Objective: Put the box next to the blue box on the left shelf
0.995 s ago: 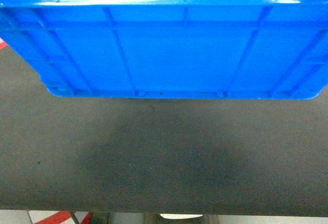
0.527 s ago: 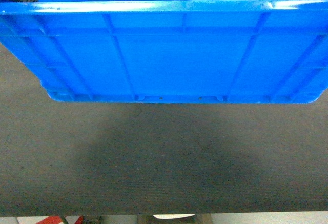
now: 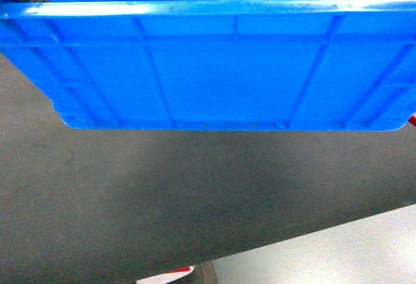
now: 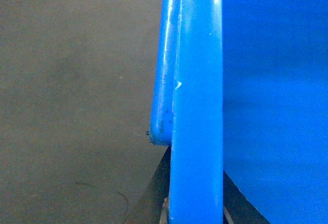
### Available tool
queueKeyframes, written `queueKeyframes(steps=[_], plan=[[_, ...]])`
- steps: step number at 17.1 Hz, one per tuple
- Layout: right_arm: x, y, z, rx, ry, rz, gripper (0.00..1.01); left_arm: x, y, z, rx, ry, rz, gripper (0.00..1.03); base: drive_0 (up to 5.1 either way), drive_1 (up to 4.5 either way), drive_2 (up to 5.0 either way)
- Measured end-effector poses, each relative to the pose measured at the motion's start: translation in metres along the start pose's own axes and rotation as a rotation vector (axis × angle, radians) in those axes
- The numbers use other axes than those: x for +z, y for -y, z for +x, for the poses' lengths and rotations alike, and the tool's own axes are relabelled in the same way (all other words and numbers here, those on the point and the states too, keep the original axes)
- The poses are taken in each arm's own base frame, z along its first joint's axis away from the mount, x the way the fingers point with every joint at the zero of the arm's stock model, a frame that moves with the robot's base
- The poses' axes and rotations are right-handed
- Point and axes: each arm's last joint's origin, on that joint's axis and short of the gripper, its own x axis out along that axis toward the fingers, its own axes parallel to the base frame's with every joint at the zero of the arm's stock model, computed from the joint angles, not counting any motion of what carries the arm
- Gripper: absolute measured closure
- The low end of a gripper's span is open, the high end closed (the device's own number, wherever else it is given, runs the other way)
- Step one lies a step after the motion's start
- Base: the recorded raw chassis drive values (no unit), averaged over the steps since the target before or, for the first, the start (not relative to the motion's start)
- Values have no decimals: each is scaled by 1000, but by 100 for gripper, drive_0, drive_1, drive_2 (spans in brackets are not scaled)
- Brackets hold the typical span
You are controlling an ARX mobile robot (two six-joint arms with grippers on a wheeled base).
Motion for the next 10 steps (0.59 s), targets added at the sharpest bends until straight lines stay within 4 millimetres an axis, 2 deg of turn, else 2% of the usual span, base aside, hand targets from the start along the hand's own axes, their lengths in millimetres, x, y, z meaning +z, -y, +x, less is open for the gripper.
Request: queueKeyframes(steps=[10], plan=[[0,0,0,0,0,0,91,0,0,0,0,-1,0,96,-170,-170,-170]])
